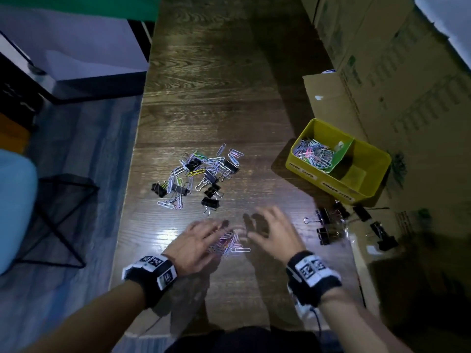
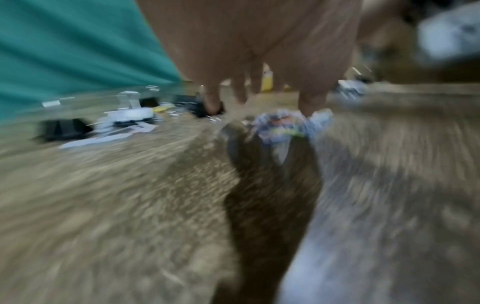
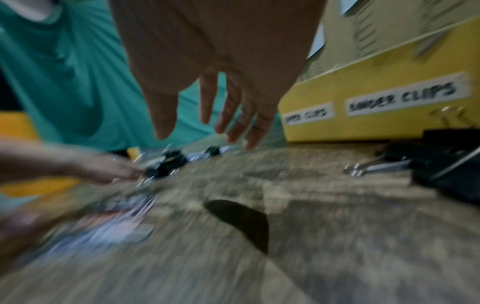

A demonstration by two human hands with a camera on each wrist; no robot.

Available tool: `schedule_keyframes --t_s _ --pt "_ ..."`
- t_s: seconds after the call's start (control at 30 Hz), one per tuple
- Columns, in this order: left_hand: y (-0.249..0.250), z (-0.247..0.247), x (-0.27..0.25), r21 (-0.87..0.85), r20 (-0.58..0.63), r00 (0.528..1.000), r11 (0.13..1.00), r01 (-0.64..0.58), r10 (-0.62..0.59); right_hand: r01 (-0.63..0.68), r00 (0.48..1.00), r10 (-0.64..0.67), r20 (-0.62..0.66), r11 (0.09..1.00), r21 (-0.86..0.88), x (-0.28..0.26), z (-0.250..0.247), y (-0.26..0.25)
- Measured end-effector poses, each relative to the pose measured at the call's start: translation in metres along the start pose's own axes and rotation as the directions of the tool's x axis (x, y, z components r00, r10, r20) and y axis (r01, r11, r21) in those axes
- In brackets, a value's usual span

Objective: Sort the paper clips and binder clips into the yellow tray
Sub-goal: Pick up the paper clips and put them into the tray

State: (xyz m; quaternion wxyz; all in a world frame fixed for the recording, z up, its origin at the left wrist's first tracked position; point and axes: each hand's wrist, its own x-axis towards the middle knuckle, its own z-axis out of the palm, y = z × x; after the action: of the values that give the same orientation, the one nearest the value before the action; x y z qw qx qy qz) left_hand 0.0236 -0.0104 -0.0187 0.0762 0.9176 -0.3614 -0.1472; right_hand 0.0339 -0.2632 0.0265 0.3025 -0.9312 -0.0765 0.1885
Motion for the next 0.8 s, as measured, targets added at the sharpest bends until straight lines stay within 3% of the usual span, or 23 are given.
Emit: schedule_keyframes --t_s 0.1,0.3,0.6,0.67,0.8 --pt "0.004 -0.006 -0.013 -0.100 0.034 0.968 0.963 0.250 -0.248 -0.060 0.975 0.097 0.199 0.981 -0.184 -0.008 0.045 -0.017" --pt "0.027 0.001 0.007 -0.099 0.132 0.910 0.908 0.408 -0.394 -0.065 0.984 0.110 0.142 0.955 -0.290 -0.002 0.084 -0.045" --pt "0.024 0.000 0.015 -0.114 0.213 0.943 0.952 0.283 -0.255 -0.059 0.973 0.101 0.205 0.978 -0.202 0.007 0.082 -0.041" --pt "0.020 -0.002 0.012 -0.150 0.193 0.952 0.952 0.267 -0.236 -0.107 0.969 0.128 0.210 0.988 -0.109 0.007 0.082 -0.039" --pt "0.011 -0.013 0.010 -0.320 0.077 0.983 0.929 0.184 -0.168 -0.048 0.974 0.068 0.218 0.994 -0.099 0.012 0.079 -0.038"
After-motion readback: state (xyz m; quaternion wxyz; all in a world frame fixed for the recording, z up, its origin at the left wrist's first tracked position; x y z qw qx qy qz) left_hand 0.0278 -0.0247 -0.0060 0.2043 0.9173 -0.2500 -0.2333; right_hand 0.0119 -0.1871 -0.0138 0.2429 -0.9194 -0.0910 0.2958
